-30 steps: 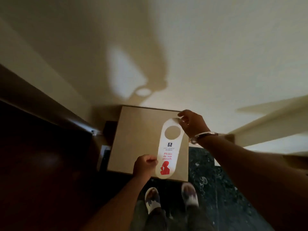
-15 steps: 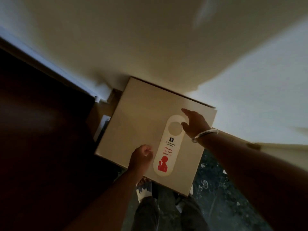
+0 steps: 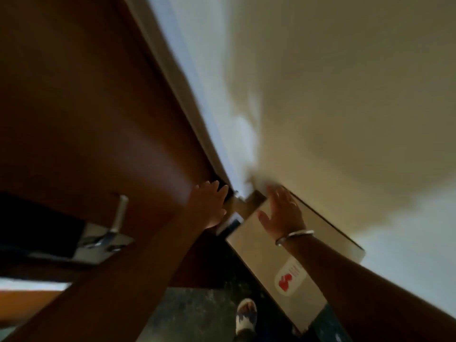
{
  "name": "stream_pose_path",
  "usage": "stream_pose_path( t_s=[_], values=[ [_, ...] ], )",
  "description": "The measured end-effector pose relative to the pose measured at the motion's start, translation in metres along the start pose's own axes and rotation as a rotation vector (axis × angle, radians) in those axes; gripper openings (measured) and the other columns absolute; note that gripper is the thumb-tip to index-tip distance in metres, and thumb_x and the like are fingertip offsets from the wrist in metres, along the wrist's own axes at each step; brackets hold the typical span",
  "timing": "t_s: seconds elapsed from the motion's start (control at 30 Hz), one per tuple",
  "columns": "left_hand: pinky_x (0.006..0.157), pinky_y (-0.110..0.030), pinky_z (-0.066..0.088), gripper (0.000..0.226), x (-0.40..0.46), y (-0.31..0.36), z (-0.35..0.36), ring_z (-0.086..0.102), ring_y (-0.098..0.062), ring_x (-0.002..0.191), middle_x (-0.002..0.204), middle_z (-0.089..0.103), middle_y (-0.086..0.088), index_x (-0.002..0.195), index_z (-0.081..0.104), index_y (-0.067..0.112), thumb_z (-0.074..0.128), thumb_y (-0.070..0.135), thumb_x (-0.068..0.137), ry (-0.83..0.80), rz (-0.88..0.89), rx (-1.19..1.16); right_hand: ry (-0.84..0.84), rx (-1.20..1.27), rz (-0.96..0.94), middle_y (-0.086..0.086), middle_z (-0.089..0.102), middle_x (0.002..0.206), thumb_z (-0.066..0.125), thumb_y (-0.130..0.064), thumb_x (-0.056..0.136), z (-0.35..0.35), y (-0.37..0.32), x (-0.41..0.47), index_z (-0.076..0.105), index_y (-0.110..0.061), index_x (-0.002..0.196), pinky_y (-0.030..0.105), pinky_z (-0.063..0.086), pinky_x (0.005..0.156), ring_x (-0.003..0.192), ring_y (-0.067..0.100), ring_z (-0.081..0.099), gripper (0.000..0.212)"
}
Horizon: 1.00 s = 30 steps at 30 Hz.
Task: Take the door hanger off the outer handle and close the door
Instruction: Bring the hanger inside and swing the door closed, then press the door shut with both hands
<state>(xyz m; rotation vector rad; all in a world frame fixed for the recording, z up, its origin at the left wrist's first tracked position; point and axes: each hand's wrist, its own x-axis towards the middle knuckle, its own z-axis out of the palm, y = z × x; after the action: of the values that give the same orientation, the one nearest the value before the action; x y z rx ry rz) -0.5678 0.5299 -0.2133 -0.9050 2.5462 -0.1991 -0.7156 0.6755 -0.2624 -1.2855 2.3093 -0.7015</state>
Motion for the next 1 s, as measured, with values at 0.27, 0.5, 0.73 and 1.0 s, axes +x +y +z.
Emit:
stream_pose_path(
  t_s=[0.27, 0.5, 0.73, 1.0],
  values=[
    [0.117, -0.059, 0.001, 0.074, -0.12, -0.116, -0.118, 0.007, -0.036, 0.15, 0.164, 0.006, -0.015, 0.156, 0.003, 0.022, 0.039, 0.048, 0.097, 0.185, -0.324, 0.375, -0.05, 0.014, -0.391, 0.01, 0.007, 0.162, 0.047, -0.068, 0.081, -0.004, -0.171, 0.002, 0.002, -0.028, 0.152, 0.052, 0.011, 0.118, 0.148, 0.034, 0.006, 0.094],
    [0.112, -0.062, -0.018, 0.083, -0.192, -0.178, -0.156, -0.015, -0.042, 0.147, 0.161, -0.016, -0.023, 0.156, -0.008, 0.014, 0.023, 0.063, 0.097, 0.062, -0.608, 0.607, -0.212, 0.103, -0.461, 0.005, -0.005, 0.163, 0.018, -0.08, 0.077, 0.049, -0.294, -0.029, -0.005, -0.032, 0.151, 0.05, -0.003, 0.117, 0.148, 0.028, -0.007, 0.091],
    [0.111, -0.06, -0.022, 0.09, -0.208, -0.213, -0.139, -0.016, -0.039, 0.148, 0.161, -0.013, -0.024, 0.155, 0.002, 0.008, 0.013, 0.072, 0.092, 0.164, -0.621, 0.617, -0.056, 0.299, -0.451, 0.009, 0.022, 0.16, -0.008, -0.07, 0.081, 0.104, -0.334, -0.047, 0.014, -0.028, 0.151, 0.05, 0.014, 0.118, 0.146, 0.033, 0.015, 0.085],
    [0.112, -0.06, -0.019, 0.092, -0.216, -0.252, -0.117, -0.017, -0.04, 0.148, 0.161, -0.015, -0.024, 0.154, -0.003, 0.007, 0.009, 0.073, 0.091, 0.267, -0.572, 0.624, -0.057, 0.205, -0.64, 0.005, 0.013, 0.162, -0.004, -0.061, 0.089, 0.118, -0.363, -0.038, 0.009, -0.026, 0.153, 0.044, 0.003, 0.12, 0.148, 0.026, 0.009, 0.074]
  ],
)
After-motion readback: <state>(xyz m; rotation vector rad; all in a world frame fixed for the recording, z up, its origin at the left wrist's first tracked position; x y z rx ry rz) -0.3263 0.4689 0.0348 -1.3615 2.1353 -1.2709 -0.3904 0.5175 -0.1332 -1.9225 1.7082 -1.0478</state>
